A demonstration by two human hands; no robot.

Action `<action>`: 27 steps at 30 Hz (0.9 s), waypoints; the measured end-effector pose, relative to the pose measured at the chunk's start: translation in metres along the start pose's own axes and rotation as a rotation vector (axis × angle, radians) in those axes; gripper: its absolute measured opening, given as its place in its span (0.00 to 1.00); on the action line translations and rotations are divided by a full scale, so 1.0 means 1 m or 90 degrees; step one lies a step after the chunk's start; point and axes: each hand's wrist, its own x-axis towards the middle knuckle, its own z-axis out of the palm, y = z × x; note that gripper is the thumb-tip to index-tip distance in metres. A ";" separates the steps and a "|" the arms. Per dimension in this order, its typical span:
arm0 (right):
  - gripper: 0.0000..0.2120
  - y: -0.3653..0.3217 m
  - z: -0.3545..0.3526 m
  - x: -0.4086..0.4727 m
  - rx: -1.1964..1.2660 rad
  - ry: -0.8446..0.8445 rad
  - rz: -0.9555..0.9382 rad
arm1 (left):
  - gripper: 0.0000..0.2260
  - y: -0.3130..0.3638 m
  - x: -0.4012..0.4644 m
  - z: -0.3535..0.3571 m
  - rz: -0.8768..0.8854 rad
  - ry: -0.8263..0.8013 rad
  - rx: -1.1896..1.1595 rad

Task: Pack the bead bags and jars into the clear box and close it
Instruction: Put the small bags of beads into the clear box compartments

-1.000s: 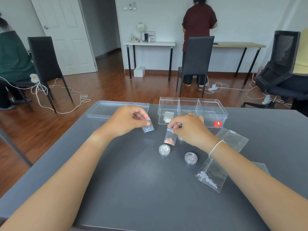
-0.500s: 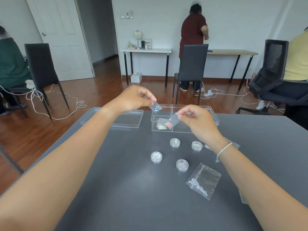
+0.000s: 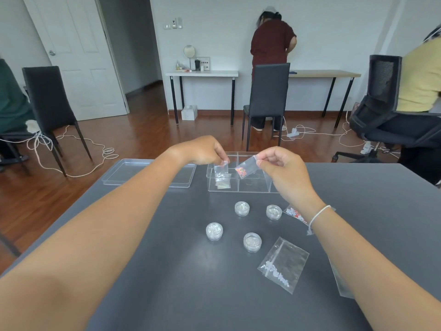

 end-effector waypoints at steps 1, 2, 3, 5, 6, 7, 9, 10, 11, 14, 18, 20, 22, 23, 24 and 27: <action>0.14 0.000 0.000 0.000 -0.002 0.000 -0.001 | 0.06 -0.001 0.001 0.003 -0.003 -0.005 0.011; 0.14 0.000 0.000 0.000 -0.004 0.000 0.000 | 0.06 -0.002 0.002 0.006 -0.004 -0.006 0.024; 0.14 0.000 -0.001 0.000 -0.006 -0.001 0.001 | 0.07 -0.003 0.004 0.008 -0.004 -0.004 0.035; 0.14 0.000 -0.001 -0.001 -0.007 -0.001 0.003 | 0.08 -0.004 0.006 0.011 -0.004 0.004 0.049; 0.14 0.000 -0.001 -0.001 -0.010 -0.001 0.003 | 0.09 -0.005 0.006 0.012 -0.003 0.009 0.051; 0.13 0.000 -0.001 -0.001 -0.013 -0.001 0.004 | 0.10 -0.006 0.007 0.013 0.000 0.016 0.050; 0.13 0.000 -0.001 -0.001 -0.020 -0.003 0.008 | 0.11 -0.008 0.006 0.014 0.011 0.048 0.046; 0.13 0.000 -0.001 -0.002 -0.022 -0.002 0.010 | 0.11 -0.009 0.004 0.014 0.022 0.076 0.041; 0.13 0.000 -0.002 -0.001 -0.023 -0.001 0.010 | 0.11 -0.010 0.001 0.013 0.034 0.107 0.031; 0.13 -0.001 -0.002 -0.001 -0.030 0.002 0.011 | 0.11 -0.013 -0.015 0.013 0.072 0.193 -0.036; 0.12 -0.001 0.000 -0.002 -0.047 0.006 0.015 | 0.10 -0.017 -0.052 0.024 0.112 0.269 -0.145; 0.11 -0.004 0.003 0.001 -0.049 0.010 0.010 | 0.10 -0.021 -0.073 0.031 0.115 0.273 -0.184; 0.09 -0.008 0.007 0.006 -0.064 0.009 0.002 | 0.10 -0.026 -0.092 0.036 0.104 0.248 -0.195; 0.08 -0.011 0.010 0.010 -0.078 0.007 -0.003 | 0.10 -0.028 -0.099 0.038 0.097 0.236 -0.199; 0.08 -0.013 0.013 0.014 -0.093 0.004 -0.007 | 0.09 -0.030 -0.106 0.039 0.091 0.225 -0.207; 0.07 -0.018 0.022 0.028 -0.148 -0.015 -0.011 | 0.08 -0.031 -0.123 0.045 0.100 0.187 -0.236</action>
